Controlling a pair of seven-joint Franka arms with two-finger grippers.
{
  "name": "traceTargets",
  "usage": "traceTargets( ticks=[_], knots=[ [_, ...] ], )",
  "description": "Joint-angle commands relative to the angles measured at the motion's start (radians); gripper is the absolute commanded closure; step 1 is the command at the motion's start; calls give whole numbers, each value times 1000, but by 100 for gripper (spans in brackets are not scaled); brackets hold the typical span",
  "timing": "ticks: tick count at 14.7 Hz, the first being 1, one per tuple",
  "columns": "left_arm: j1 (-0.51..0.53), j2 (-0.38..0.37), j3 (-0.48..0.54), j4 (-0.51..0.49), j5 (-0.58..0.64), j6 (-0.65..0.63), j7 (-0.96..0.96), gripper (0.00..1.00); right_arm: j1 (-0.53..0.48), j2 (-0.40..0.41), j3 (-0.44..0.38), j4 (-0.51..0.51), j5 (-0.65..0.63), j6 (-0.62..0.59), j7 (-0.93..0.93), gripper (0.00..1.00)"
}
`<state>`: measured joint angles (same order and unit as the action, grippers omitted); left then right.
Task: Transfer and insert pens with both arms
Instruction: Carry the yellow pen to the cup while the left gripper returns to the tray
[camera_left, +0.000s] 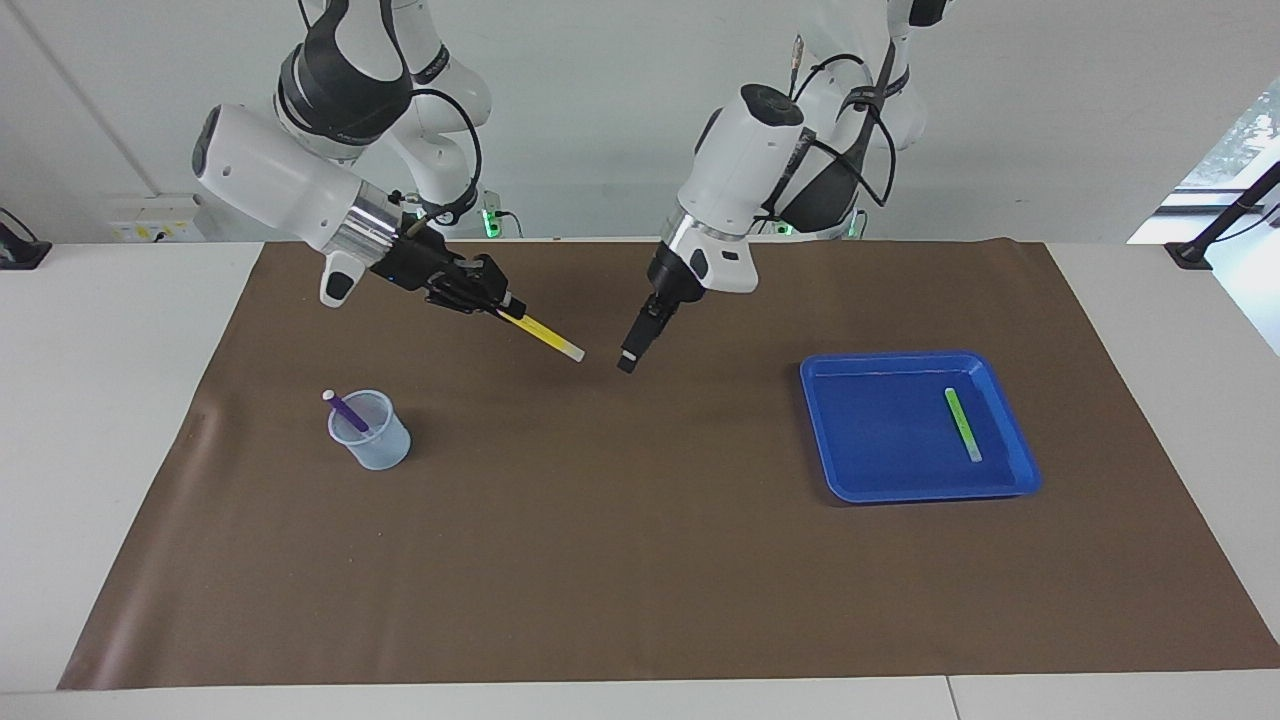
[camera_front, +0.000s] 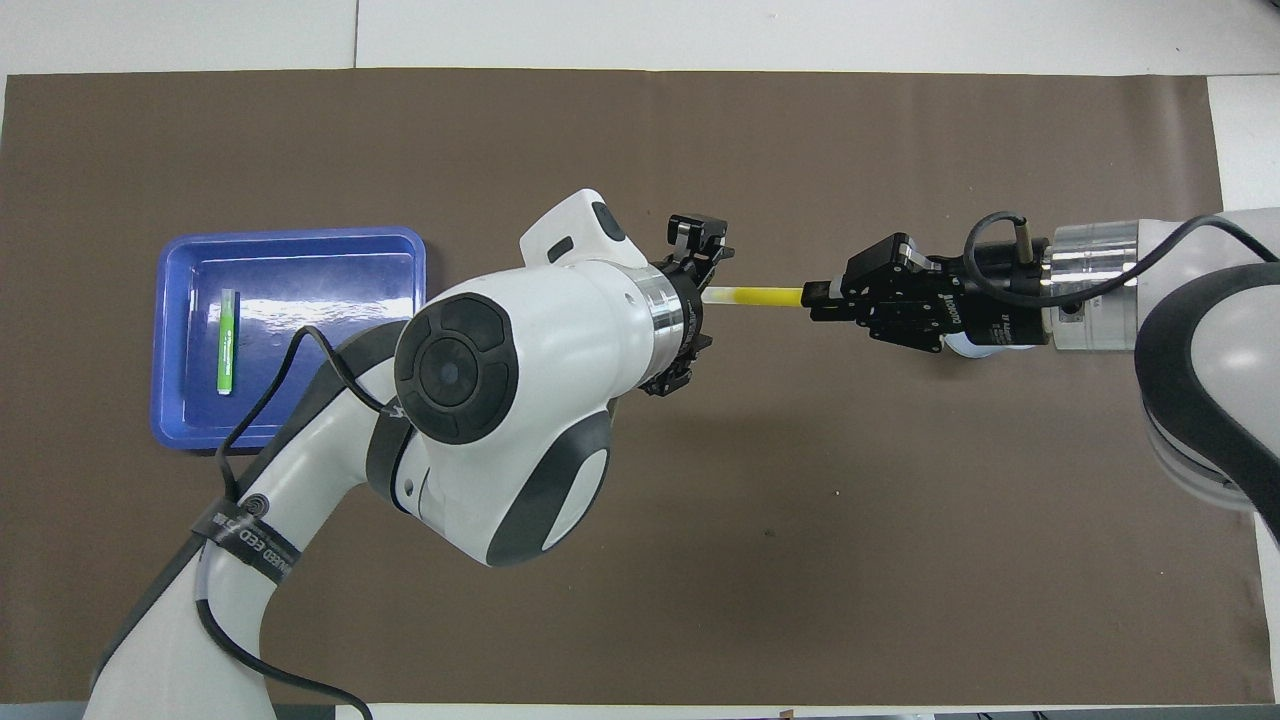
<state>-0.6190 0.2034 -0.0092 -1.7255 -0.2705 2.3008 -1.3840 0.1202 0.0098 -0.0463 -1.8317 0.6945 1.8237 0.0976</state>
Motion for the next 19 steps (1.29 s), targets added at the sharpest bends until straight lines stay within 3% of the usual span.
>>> traceTargets(
  ticks=[1,4,7,13,19],
  knots=[
    [99,-67,-5,-116,11,-29,339,0,-34,71,5,147,-236,-99,-204,100],
    [209,-73,-3,-224,14,-15,729,0,-34,101,5,213,-534,-118,-526,100],
    [358,-71,-3,-308,76,8,1064,0,-27,96,5,192,-722,-93,-648,100],
    [603,16,-3,-330,186,94,1460,0,-28,21,5,-58,-862,119,-684,100],
    [660,65,-3,-330,194,115,1546,0,-31,24,5,-147,-880,215,-685,100]
  ],
)
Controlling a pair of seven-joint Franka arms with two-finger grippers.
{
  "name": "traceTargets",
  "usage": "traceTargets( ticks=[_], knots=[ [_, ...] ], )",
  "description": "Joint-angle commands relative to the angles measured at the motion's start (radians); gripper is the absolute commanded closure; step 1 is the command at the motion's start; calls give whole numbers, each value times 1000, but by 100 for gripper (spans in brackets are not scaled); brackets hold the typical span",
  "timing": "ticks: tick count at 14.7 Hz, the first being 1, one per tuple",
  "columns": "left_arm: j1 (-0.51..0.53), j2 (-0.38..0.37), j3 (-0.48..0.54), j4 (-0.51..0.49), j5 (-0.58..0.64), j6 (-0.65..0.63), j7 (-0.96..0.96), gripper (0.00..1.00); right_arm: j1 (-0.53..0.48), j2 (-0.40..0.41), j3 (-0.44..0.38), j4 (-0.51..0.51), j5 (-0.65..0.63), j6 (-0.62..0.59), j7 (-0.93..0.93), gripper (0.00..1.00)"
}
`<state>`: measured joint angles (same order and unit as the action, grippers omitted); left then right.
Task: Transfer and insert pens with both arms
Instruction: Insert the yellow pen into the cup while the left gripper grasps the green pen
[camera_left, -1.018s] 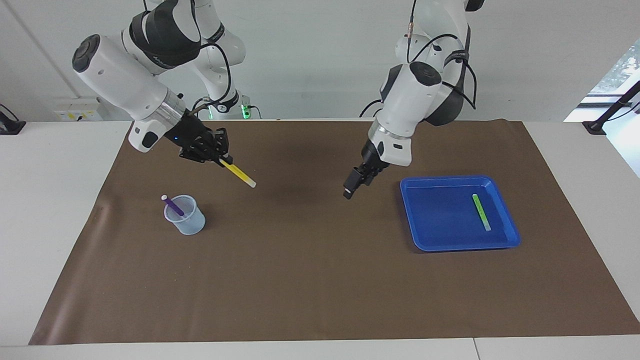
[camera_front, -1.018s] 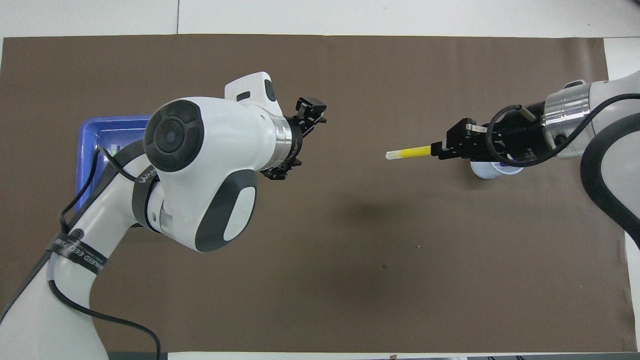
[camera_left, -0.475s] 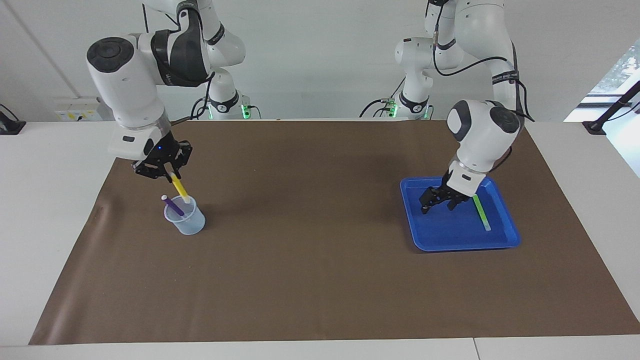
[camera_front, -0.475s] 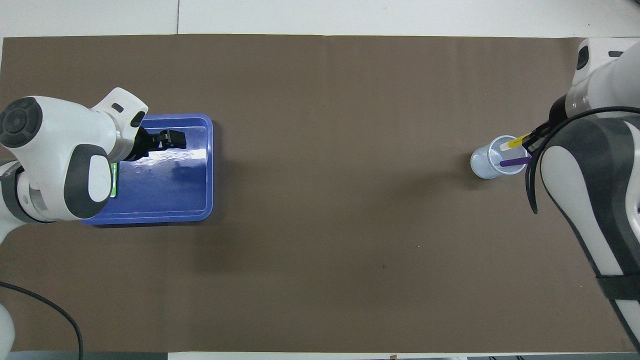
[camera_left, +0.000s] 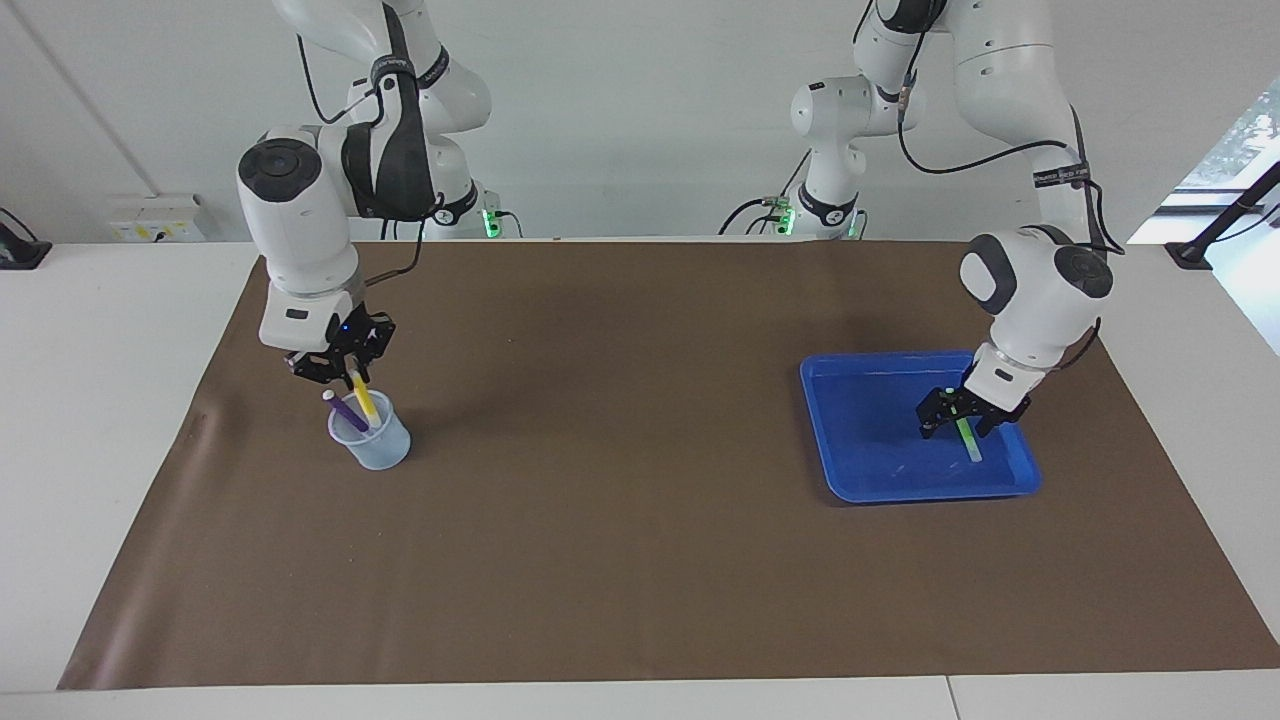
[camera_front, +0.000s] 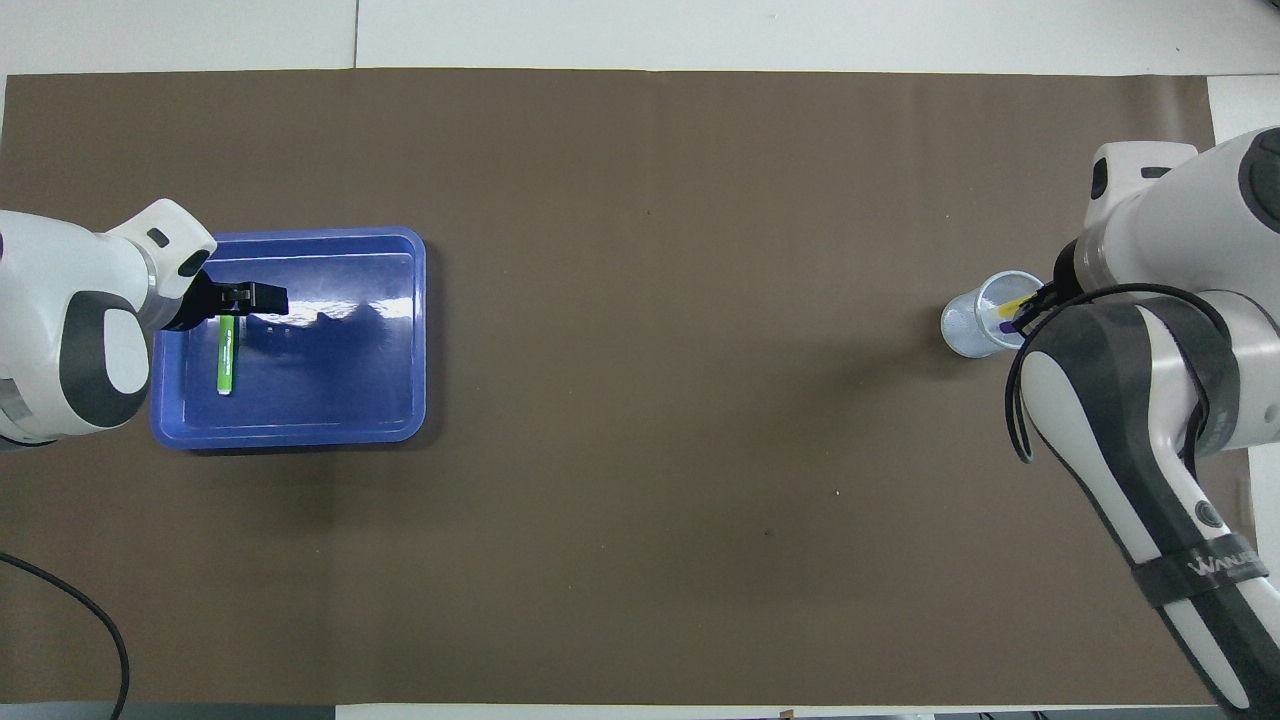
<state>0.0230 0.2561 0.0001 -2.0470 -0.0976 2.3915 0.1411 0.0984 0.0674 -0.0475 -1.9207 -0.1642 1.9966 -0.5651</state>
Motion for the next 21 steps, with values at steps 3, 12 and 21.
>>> traceTargets(
  ticks=[3,12,21],
  knots=[
    [49,14,-12,-27,21,23,51,2,-20,-40,6,-116,-21,109,-22,100],
    [81,5,-11,-52,21,2,60,100,-81,-25,9,-190,8,212,-21,100],
    [17,-90,-15,56,18,-236,-147,100,-77,-20,9,-176,35,208,-22,31]
  ],
)
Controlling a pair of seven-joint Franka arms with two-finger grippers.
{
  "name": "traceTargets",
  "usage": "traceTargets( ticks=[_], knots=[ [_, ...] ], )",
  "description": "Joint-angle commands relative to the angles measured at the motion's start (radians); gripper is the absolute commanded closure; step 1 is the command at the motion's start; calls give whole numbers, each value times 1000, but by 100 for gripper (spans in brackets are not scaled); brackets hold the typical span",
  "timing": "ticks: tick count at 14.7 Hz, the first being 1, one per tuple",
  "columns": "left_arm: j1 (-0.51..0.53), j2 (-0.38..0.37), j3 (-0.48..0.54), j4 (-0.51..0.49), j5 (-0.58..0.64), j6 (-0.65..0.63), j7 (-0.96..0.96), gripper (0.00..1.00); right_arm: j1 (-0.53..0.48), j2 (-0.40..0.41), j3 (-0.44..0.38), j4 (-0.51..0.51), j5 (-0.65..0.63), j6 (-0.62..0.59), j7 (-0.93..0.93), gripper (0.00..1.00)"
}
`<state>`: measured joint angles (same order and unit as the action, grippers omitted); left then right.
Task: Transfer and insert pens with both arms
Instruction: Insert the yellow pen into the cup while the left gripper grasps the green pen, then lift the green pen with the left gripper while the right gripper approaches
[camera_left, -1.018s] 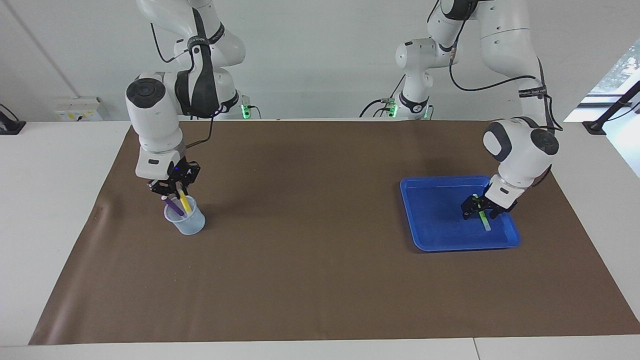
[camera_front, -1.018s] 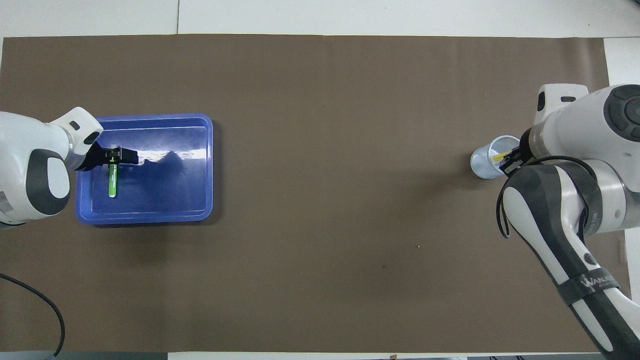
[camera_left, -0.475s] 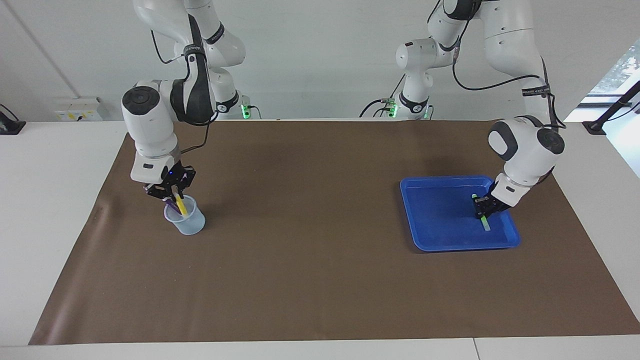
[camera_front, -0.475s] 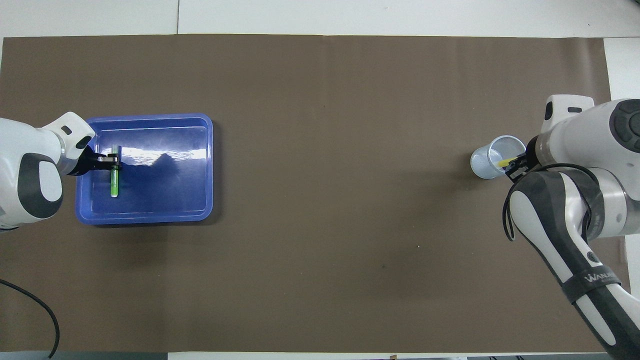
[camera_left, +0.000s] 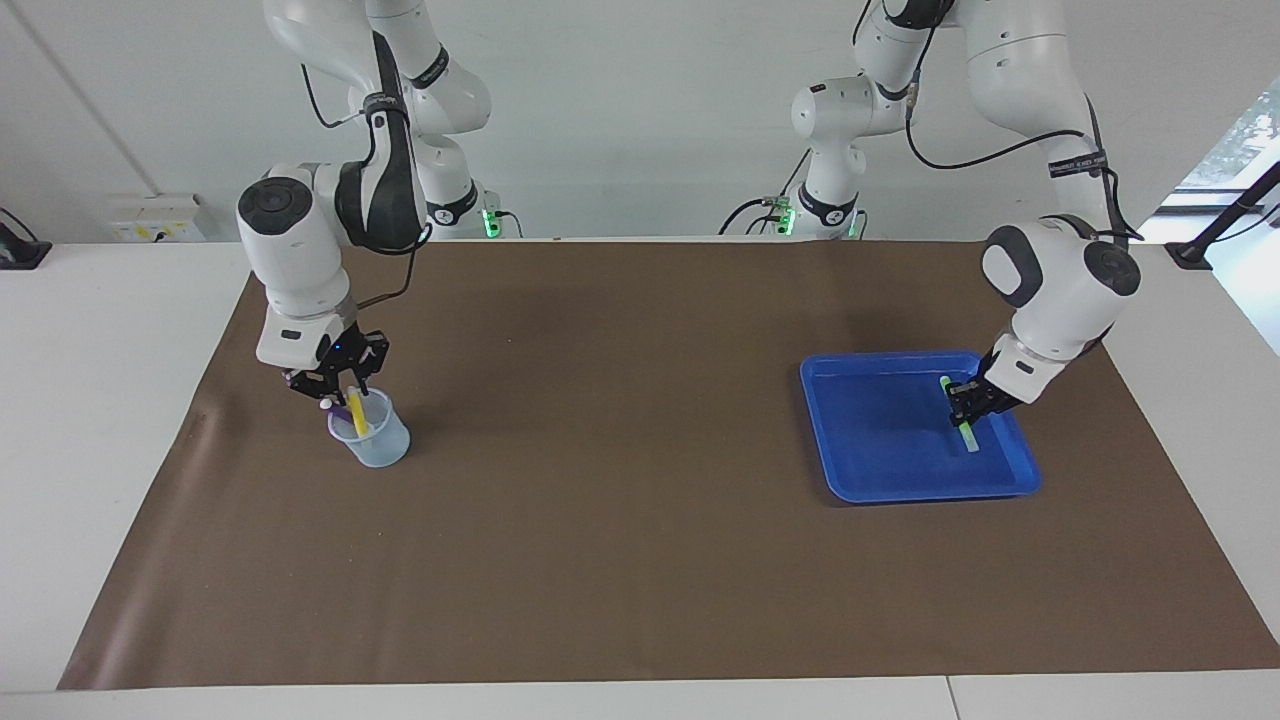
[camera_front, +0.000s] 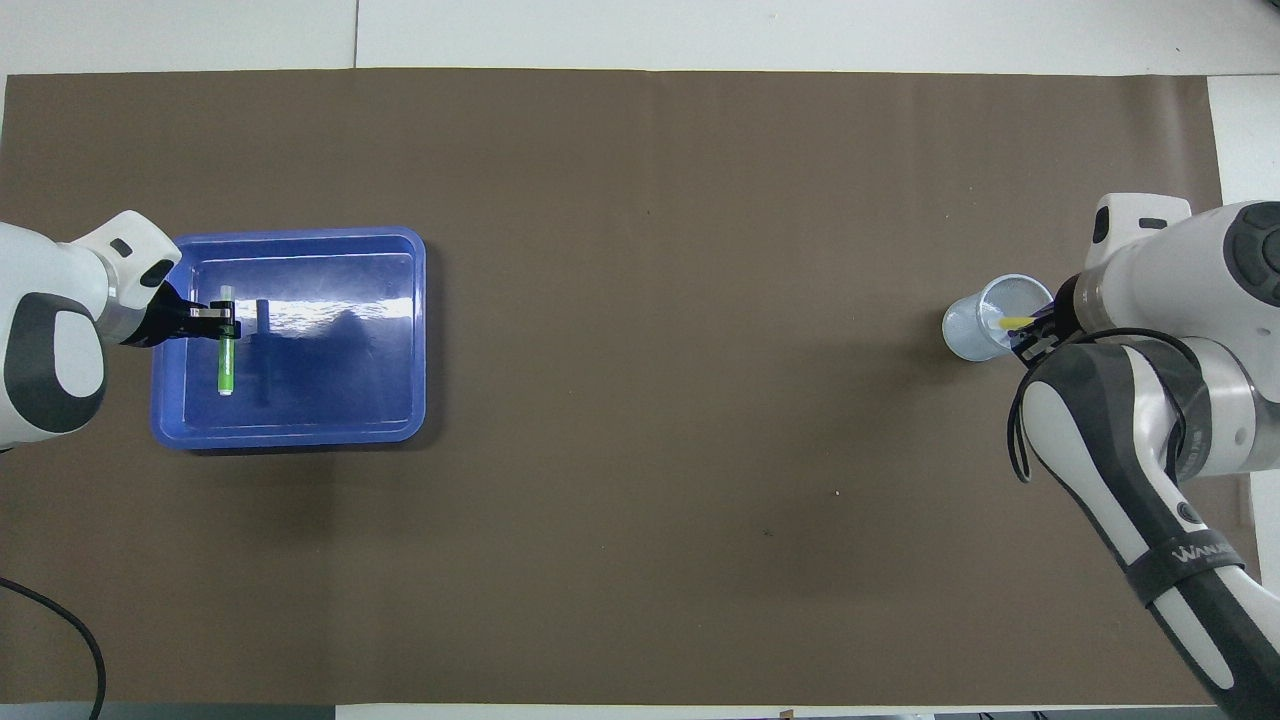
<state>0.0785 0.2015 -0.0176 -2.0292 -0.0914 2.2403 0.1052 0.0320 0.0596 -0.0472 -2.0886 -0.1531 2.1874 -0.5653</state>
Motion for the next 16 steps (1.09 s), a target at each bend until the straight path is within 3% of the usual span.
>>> traceTargets(
  ticks=[1,3,7,12,16],
  knots=[
    [-54,-48,-2,61,10,-122,-175,100,-9,-6,10,1,24,11,-22,29],
    [-104,-62,-7,114,-2,-201,-330,100,-9,3,10,37,49,-18,-24,28],
    [-265,-63,-7,205,-60,-266,-672,100,-6,40,12,220,164,-223,-24,28],
    [-434,-56,-7,231,-204,-196,-1002,100,-6,37,24,331,467,-371,22,28],
    [-566,-48,-7,231,-295,-39,-1343,100,-4,29,24,320,749,-410,295,28]
  ],
)
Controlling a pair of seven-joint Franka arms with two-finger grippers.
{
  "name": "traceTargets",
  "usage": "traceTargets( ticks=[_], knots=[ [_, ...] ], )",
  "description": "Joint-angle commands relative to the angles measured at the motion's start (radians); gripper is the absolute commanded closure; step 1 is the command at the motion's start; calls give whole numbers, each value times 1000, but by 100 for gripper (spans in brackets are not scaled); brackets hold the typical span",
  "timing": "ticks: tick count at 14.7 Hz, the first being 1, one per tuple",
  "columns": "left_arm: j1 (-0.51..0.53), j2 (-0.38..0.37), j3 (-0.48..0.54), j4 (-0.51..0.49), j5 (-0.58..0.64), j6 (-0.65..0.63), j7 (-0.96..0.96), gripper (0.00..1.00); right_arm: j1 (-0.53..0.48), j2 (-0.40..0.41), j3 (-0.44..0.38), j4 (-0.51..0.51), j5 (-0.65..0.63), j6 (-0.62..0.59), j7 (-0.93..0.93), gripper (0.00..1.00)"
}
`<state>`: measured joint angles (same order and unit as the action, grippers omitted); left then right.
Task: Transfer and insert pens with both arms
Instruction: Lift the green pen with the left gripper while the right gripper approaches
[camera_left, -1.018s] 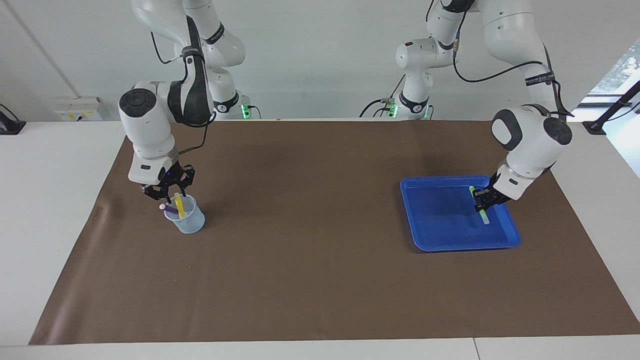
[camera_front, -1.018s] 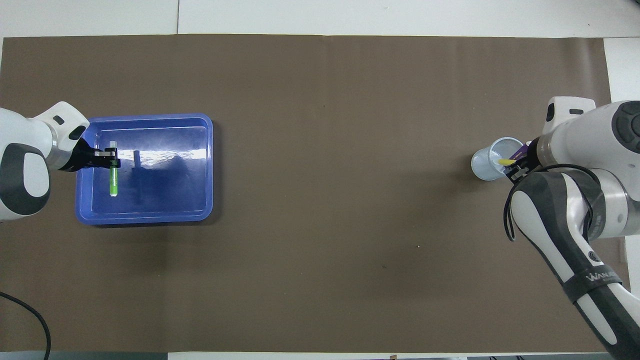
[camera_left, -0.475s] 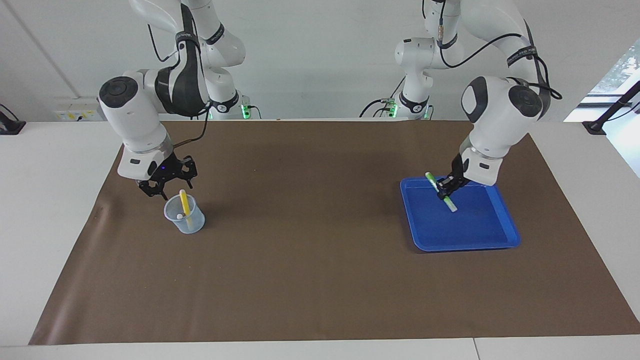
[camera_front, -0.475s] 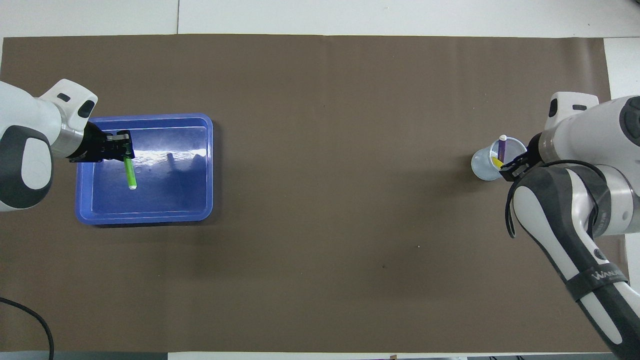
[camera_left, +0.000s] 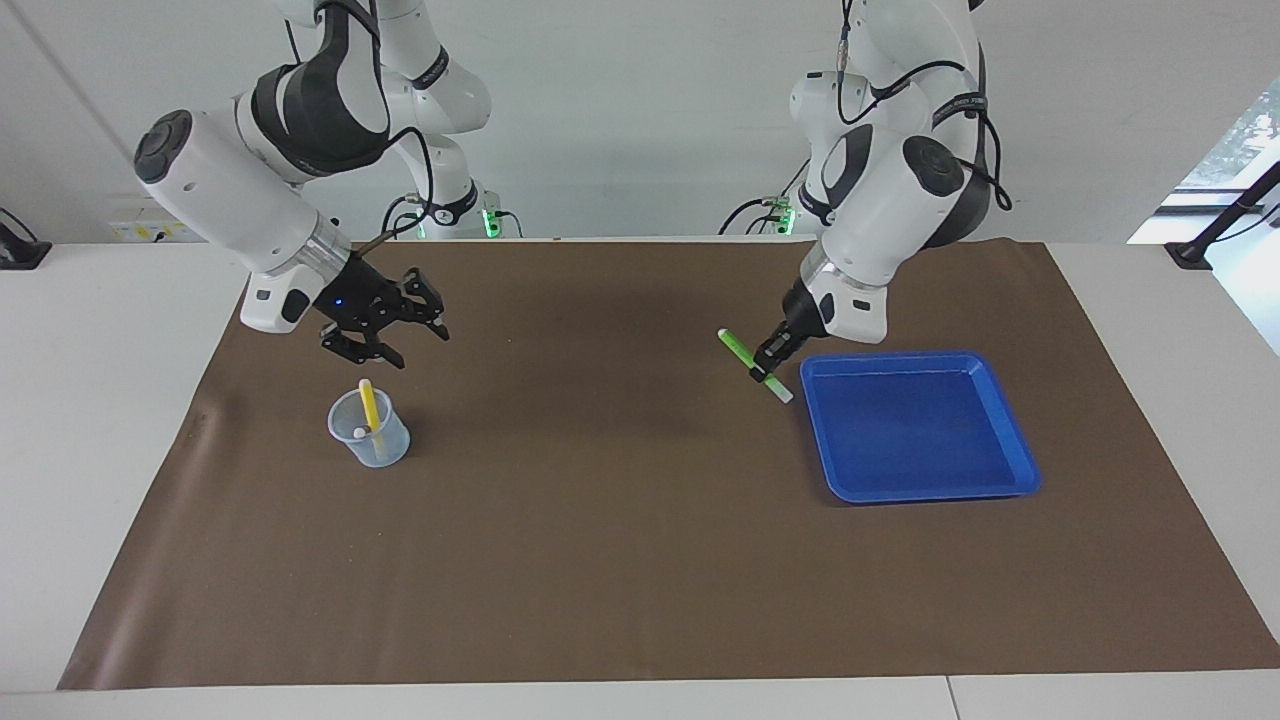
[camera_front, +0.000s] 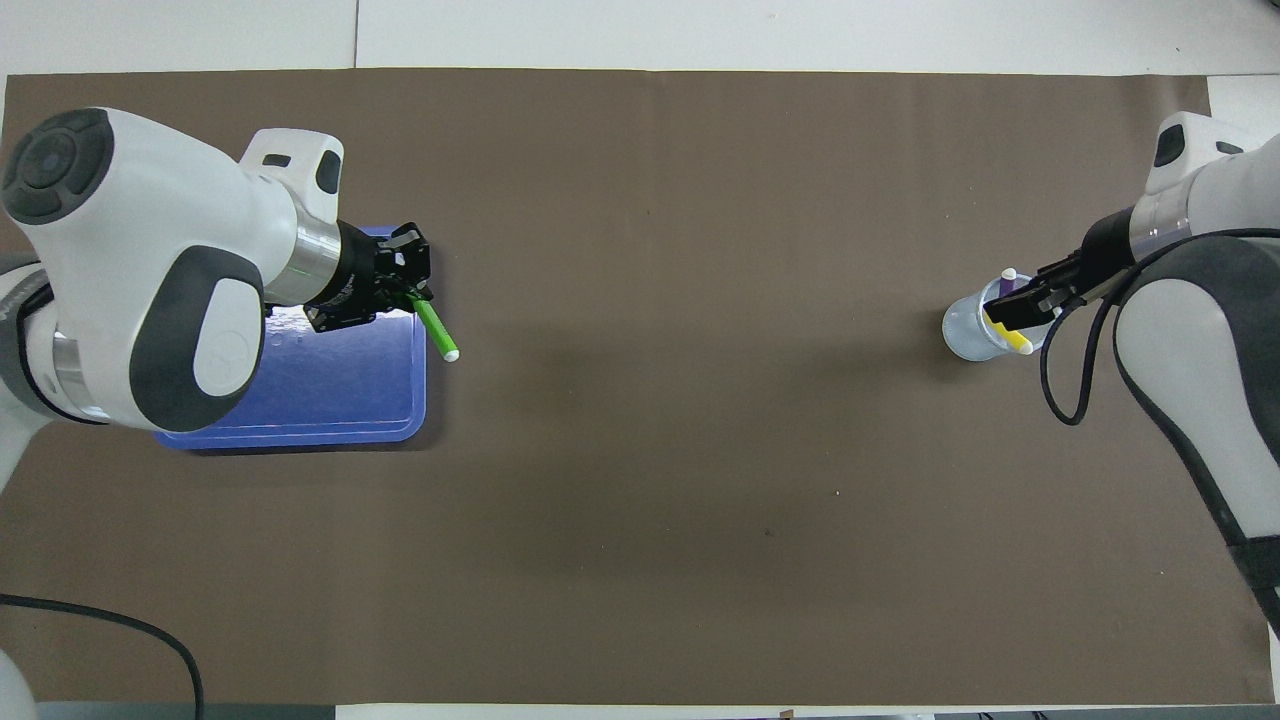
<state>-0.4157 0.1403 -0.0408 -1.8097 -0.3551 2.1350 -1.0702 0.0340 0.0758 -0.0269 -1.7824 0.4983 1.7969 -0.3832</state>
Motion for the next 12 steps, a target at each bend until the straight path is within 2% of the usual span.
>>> traceTargets(
  ticks=[1,3,6,7,11,12],
  knots=[
    [-99,16,16,12,-32,101,-263,100,-2,9,4,3,147,-10,160,28],
    [-164,19,16,12,-32,187,-442,100,27,2,4,-20,231,18,216,28],
    [-241,19,16,13,-32,252,-630,100,59,-13,4,-58,362,84,344,28],
    [-259,19,16,16,-30,279,-680,100,72,-16,4,-61,373,90,386,28],
    [-299,30,16,16,-32,361,-772,100,112,-27,5,-95,384,163,402,34],
    [-301,33,16,18,-30,377,-796,100,122,-28,4,-101,443,177,415,36]
  ],
)
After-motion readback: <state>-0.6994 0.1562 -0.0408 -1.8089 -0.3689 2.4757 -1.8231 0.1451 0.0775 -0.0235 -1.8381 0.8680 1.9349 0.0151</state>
